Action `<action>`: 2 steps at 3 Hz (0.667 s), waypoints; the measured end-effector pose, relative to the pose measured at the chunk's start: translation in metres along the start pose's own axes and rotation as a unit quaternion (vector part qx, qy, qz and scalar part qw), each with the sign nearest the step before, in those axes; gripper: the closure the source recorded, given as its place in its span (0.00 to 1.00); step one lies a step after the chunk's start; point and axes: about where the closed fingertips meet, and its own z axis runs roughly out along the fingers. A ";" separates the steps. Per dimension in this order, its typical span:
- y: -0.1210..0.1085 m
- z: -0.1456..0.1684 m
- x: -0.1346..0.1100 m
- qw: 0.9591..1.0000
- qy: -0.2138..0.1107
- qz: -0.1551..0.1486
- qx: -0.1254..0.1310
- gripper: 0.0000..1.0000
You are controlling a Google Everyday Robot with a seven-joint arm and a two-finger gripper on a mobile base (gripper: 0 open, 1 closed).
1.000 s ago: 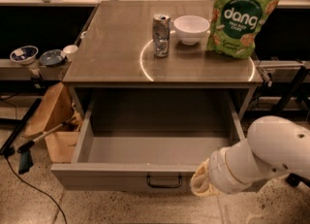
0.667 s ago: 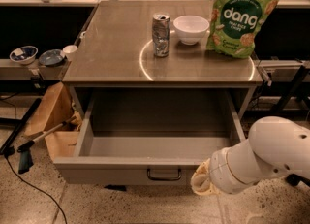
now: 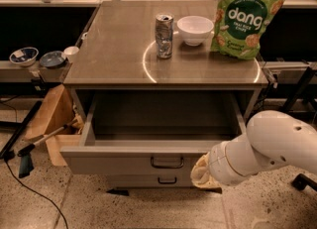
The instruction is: Close top drawer
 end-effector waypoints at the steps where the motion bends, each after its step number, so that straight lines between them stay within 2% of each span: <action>1: -0.020 0.004 0.009 1.000 0.006 -0.013 0.009 1.00; 2: -0.039 0.008 0.015 0.999 0.008 -0.026 0.017 1.00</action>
Offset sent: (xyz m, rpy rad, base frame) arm 0.1262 -0.0084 -0.0093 -0.0166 -0.1513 0.0619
